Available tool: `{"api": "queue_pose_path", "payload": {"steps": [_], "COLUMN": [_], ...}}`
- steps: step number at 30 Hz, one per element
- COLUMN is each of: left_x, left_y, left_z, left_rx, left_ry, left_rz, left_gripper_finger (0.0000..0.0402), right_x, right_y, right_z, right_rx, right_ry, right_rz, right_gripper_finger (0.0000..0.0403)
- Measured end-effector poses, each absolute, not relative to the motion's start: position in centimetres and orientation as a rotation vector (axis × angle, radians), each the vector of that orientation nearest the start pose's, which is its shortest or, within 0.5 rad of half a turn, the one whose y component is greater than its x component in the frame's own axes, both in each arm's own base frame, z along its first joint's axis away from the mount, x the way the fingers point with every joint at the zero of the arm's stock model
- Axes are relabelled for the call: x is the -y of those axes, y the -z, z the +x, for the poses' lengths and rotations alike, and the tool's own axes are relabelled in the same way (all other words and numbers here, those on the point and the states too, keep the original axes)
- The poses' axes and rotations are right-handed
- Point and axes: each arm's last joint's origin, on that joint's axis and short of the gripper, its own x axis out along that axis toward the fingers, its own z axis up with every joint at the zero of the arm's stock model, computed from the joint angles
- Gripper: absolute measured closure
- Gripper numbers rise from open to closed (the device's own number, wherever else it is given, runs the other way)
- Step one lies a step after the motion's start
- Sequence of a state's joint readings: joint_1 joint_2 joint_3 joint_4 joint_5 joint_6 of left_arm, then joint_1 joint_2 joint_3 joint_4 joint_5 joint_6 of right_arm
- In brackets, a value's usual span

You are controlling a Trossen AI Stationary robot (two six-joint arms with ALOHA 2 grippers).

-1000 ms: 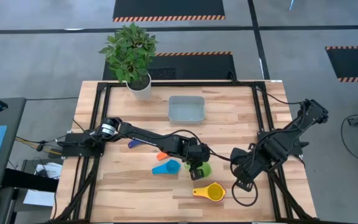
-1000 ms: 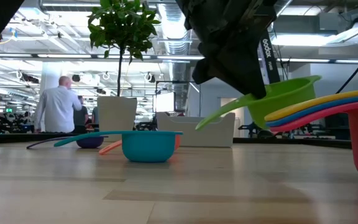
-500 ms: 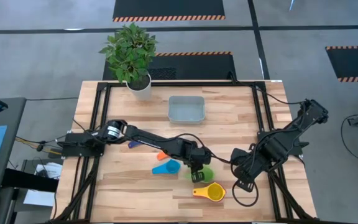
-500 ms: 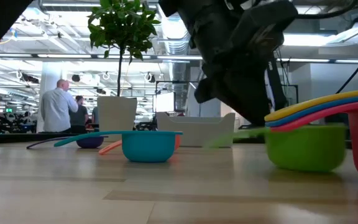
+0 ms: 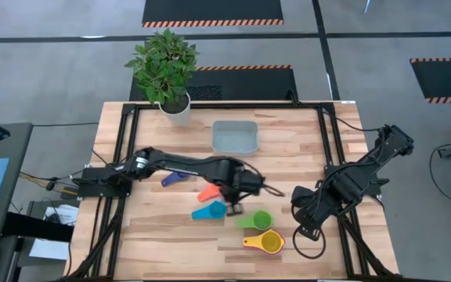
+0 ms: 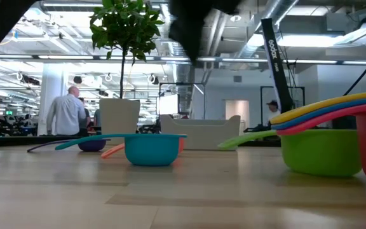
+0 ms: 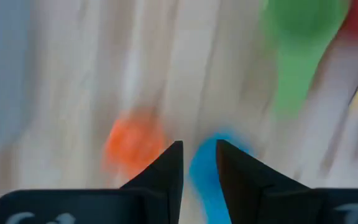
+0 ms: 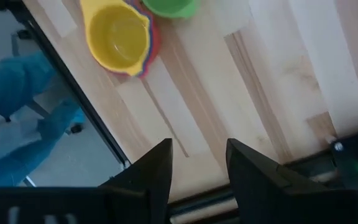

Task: Nest measuring cups in basket
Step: Stack the green measuring cup on top of the yellow measuring cup

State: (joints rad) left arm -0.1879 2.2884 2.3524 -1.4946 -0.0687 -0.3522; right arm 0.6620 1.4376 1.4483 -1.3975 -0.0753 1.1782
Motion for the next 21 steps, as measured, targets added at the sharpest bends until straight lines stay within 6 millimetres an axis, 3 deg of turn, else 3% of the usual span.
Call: {"api": "queue_pose_path", "payload": {"steps": [3, 7, 11, 14, 17, 21], "left_x": [9.4, 12.0, 14.3, 15.6, 16.7, 16.6], "left_y": [-29.6, -31.1, -31.0, -31.0, -30.2, -29.6], "left_z": [41.4, 37.8, 34.1, 31.3, 29.2, 27.3], "left_rx": [-1.467, -1.46, -1.453, -1.402, -1.336, -1.23], "left_ry": [-0.168, -0.17, -0.255, -0.278, -0.285, -0.265], "left_rz": [-0.088, -0.073, 0.045, 0.094, 0.076, -0.013], "left_gripper_finger": [0.0319, 0.0319, 0.0319, 0.0319, 0.0319, 0.0319], "right_x": [-15.5, -15.7, -15.5, -15.1, -14.5, -13.5], "right_y": [-33.2, -33.2, -32.4, -31.1, -29.3, -27.2], "right_z": [19.0, 19.3, 21.2, 22.9, 25.0, 27.4], "right_rx": [-1.497, -1.401, -1.274, -1.273, -1.313, -1.383], "right_ry": [0.246, 0.273, 0.361, 0.441, 0.505, 0.519], "right_rz": [0.525, 0.488, 0.46, 0.429, 0.409, 0.409], "right_gripper_finger": [0.0234, 0.0238, 0.0235, 0.0232, 0.023, 0.0231]}}
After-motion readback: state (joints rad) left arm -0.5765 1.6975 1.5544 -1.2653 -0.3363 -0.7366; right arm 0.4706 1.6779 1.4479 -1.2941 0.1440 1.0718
